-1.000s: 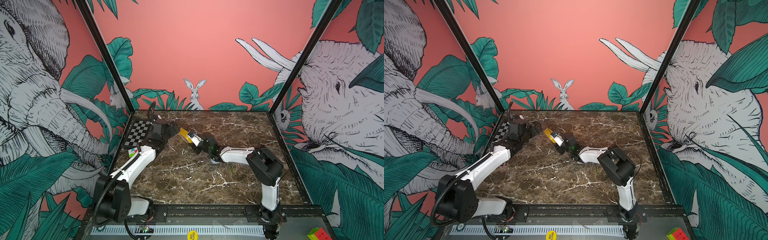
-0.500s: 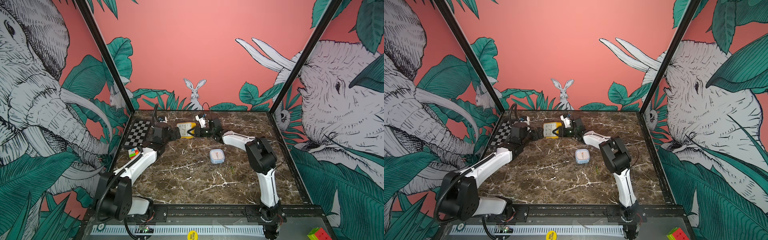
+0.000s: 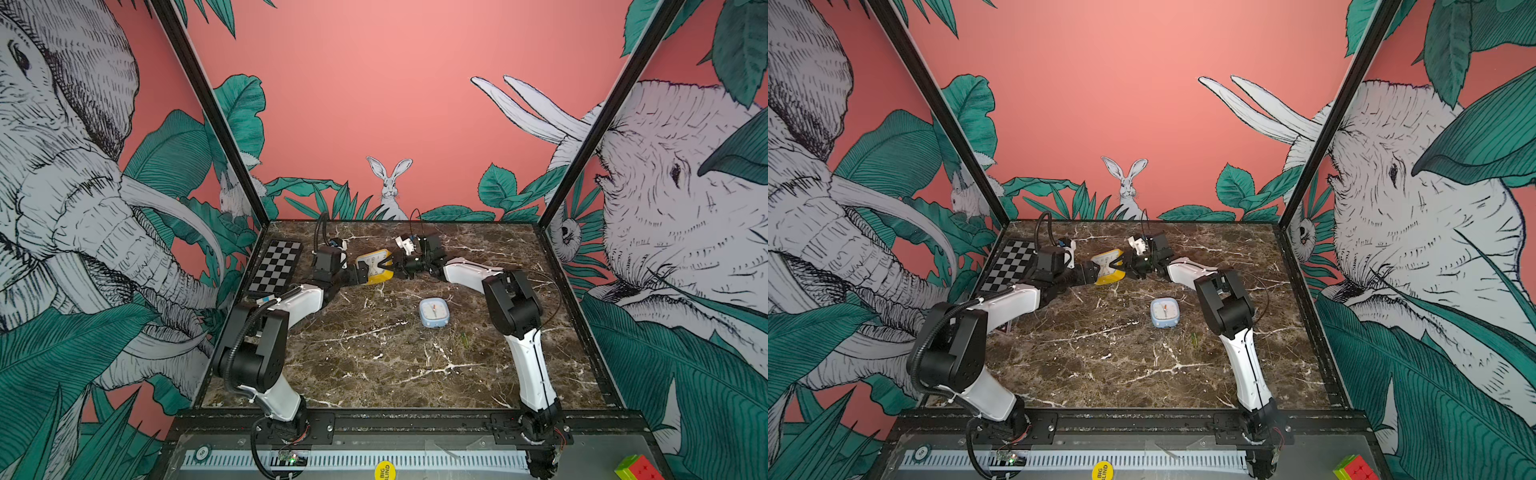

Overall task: Insert the battery into the alarm
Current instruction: Adjust the alarm at the center of the board.

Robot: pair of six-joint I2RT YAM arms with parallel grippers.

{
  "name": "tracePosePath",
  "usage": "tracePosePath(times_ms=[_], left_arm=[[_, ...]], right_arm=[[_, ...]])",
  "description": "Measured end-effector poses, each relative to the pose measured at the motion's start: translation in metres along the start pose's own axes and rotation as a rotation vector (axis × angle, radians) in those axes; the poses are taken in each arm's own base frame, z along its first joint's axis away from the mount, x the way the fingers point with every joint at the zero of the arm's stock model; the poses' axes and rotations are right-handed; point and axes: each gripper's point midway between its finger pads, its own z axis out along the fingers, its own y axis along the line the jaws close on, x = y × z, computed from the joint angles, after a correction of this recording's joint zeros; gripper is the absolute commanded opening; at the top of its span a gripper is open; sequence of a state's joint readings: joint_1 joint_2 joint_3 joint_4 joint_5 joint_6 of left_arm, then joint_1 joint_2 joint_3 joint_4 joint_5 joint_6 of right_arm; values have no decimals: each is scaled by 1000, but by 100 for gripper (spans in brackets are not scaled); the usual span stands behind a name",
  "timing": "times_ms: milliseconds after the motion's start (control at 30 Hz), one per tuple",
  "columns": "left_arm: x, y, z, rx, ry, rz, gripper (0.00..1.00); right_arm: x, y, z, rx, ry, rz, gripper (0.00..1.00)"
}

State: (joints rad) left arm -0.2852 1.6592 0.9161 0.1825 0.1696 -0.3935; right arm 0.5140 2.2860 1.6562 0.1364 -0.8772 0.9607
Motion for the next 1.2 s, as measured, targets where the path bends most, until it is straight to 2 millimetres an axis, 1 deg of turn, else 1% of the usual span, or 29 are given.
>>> tracePosePath(times_ms=[100, 200, 300, 533, 600, 633, 667, 700, 767, 867, 1000, 1100, 1200], left_arm=[[4, -2, 5, 20, 12, -12, 98], [2, -5, 6, 39, 4, -18, 98], [-1, -8, 5, 55, -6, -24, 98], [-5, -11, 5, 69, -22, -29, 98], [-5, -11, 5, 69, -23, -32, 99], [-5, -11, 5, 68, -22, -34, 99], [-4, -10, 5, 67, -20, -36, 99], [-2, -9, 5, 65, -19, -37, 99], [1, -7, 5, 59, -12, -42, 99], [4, -6, 3, 55, -9, -45, 99], [-1, -9, -1, 59, -24, -41, 99], [-5, -13, -5, 65, -36, -29, 99], [-5, -18, -8, 65, -38, -7, 99]], right_arm=[[-5, -10, -1, 23, 8, 38, 49], [-10, -27, 0, 55, 16, 79, 50], [-9, -47, -1, 93, 32, 127, 53], [-13, -65, -12, 167, 23, 157, 60], [-13, -72, -15, 201, 16, 169, 75], [-14, -75, -18, 211, 14, 171, 98], [-17, -72, -21, 209, 9, 164, 99], [-20, -69, -23, 209, 0, 153, 99], [-25, -69, -30, 242, -30, 139, 99], [-29, -75, -39, 278, -55, 137, 99], [-30, -84, -57, 383, -90, 102, 98], [-28, -92, -75, 479, -114, 30, 98], [-19, -92, -102, 585, -138, -120, 99]])
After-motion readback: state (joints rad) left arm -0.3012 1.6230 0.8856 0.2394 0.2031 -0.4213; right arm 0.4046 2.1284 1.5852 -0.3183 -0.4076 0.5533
